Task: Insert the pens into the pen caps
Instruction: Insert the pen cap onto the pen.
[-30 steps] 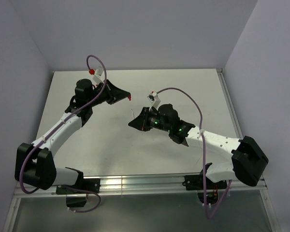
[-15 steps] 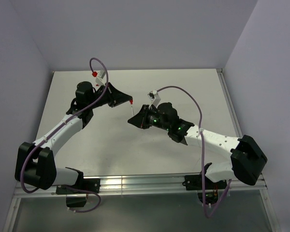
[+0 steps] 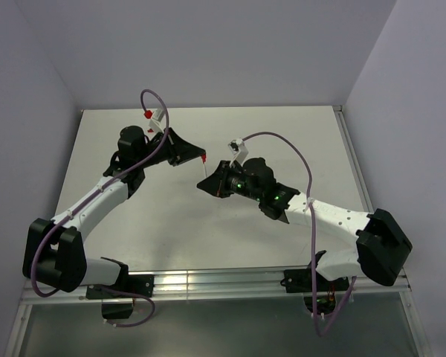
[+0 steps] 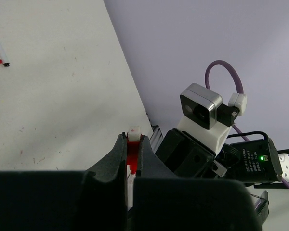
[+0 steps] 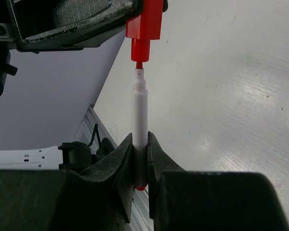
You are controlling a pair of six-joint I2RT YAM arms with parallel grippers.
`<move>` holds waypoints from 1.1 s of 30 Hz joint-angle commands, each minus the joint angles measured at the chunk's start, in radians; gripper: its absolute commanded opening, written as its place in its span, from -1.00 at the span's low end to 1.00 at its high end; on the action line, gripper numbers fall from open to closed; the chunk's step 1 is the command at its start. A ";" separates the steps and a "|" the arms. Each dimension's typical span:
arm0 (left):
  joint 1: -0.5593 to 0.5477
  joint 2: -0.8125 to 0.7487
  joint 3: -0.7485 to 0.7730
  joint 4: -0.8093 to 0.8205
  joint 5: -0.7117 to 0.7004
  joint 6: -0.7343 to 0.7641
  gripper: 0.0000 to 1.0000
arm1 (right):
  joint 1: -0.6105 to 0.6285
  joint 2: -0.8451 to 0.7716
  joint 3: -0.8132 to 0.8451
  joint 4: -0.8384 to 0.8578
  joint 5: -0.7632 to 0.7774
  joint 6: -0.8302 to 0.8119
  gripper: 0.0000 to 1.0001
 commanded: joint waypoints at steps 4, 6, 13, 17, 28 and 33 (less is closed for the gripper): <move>-0.009 -0.030 0.013 0.007 0.006 0.035 -0.99 | -0.006 -0.052 0.040 0.019 0.031 0.002 -1.00; -0.010 -0.031 0.016 -0.002 -0.002 0.041 -0.99 | -0.006 -0.064 0.034 0.020 0.032 0.003 -1.00; -0.012 -0.030 0.016 0.010 0.010 0.040 -0.99 | -0.012 -0.058 0.032 0.016 0.026 0.006 -1.00; -0.026 -0.028 0.016 0.011 0.016 0.044 -0.99 | -0.017 -0.061 0.035 0.011 0.034 0.009 -1.00; -0.073 -0.102 -0.045 -0.025 0.010 0.101 -0.99 | -0.081 -0.030 0.081 0.028 0.010 0.051 -1.00; -0.096 -0.175 -0.138 0.048 0.036 0.096 -0.99 | -0.100 0.011 0.113 0.083 -0.030 0.072 -1.00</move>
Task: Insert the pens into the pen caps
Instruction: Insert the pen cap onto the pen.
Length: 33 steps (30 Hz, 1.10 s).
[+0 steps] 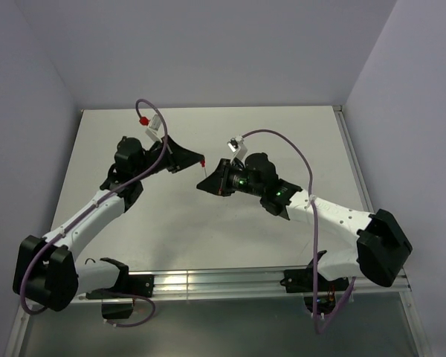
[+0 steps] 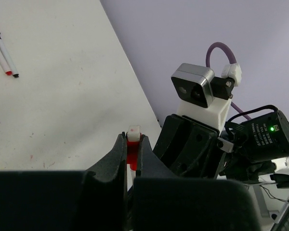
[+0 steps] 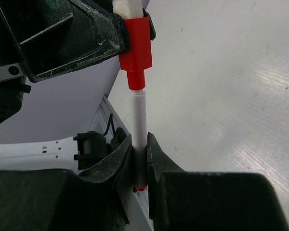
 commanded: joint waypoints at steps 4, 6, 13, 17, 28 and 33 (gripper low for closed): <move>-0.116 -0.128 -0.100 -0.017 0.057 0.093 -0.99 | -0.075 0.059 0.113 0.190 0.013 0.045 -1.00; -0.157 -0.158 -0.117 -0.006 0.025 0.104 -0.99 | -0.084 0.067 0.127 0.211 -0.005 0.049 -1.00; -0.223 -0.192 -0.186 0.022 -0.028 0.094 -0.99 | -0.127 0.062 0.153 0.267 0.008 0.020 -1.00; -0.235 -0.198 -0.180 -0.004 -0.027 0.113 -0.99 | -0.150 0.039 0.184 0.230 0.062 -0.030 -1.00; -0.237 -0.111 -0.097 -0.121 0.115 0.145 -0.99 | -0.171 0.021 0.305 0.083 0.174 -0.197 -1.00; -0.237 -0.099 -0.063 -0.178 0.161 0.167 -0.99 | -0.173 0.012 0.332 0.030 0.209 -0.250 -1.00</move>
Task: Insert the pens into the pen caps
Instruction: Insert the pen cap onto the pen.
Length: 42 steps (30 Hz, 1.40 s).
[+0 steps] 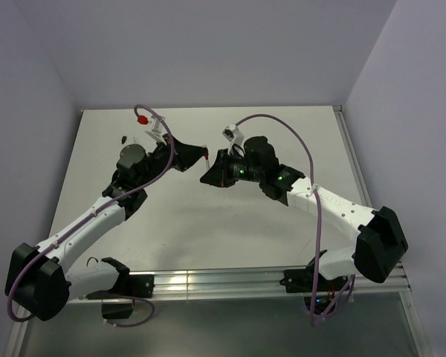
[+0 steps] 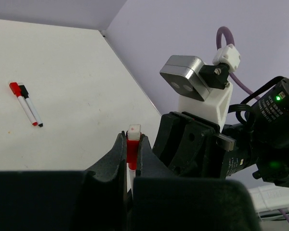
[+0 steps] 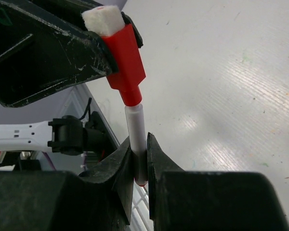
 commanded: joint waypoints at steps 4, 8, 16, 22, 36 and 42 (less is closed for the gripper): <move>-0.097 0.023 0.012 -0.326 0.455 0.027 -0.99 | -0.105 -0.055 0.152 0.233 0.346 -0.048 -1.00; -0.097 0.066 0.022 -0.344 0.473 0.006 -0.99 | -0.105 -0.065 0.168 0.181 0.400 -0.087 -1.00; -0.100 0.098 0.079 -0.487 0.389 0.098 -0.99 | -0.106 -0.087 0.201 0.135 0.423 -0.102 -1.00; -0.122 0.132 0.099 -0.542 0.337 0.096 -0.99 | -0.105 -0.073 0.266 0.087 0.429 -0.133 -1.00; -0.212 0.179 0.125 -0.630 0.240 0.115 -0.99 | -0.105 -0.035 0.373 0.024 0.463 -0.168 -1.00; -0.232 0.176 0.124 -0.634 0.214 0.101 -0.99 | -0.105 -0.024 0.410 0.023 0.458 -0.176 -1.00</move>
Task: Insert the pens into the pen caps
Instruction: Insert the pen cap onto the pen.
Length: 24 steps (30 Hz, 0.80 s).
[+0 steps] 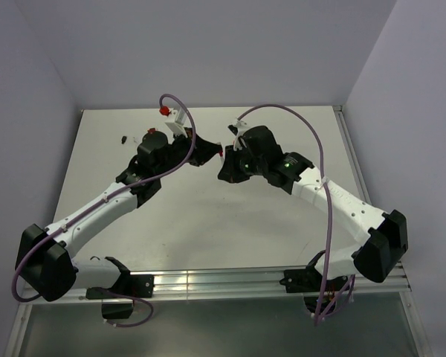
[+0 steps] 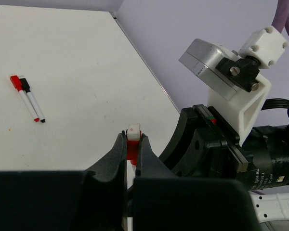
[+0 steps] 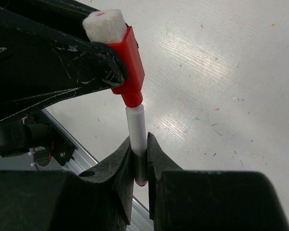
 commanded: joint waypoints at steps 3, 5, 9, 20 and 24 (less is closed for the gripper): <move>-0.130 0.036 -0.080 -0.432 0.295 -0.004 -0.99 | -0.089 -0.023 0.205 0.520 0.238 0.011 -1.00; -0.139 0.037 -0.088 -0.429 0.294 -0.012 -0.99 | -0.089 -0.030 0.213 0.525 0.241 0.002 -1.00; -0.144 0.030 -0.092 -0.409 0.298 -0.043 -0.99 | -0.089 -0.042 0.203 0.548 0.222 -0.003 -1.00; -0.142 0.010 -0.008 -0.432 0.346 -0.121 -0.99 | -0.088 -0.170 0.000 0.707 0.126 -0.020 -1.00; -0.144 0.010 0.012 -0.460 0.347 -0.112 -0.99 | -0.088 -0.200 -0.053 0.735 0.128 -0.032 -1.00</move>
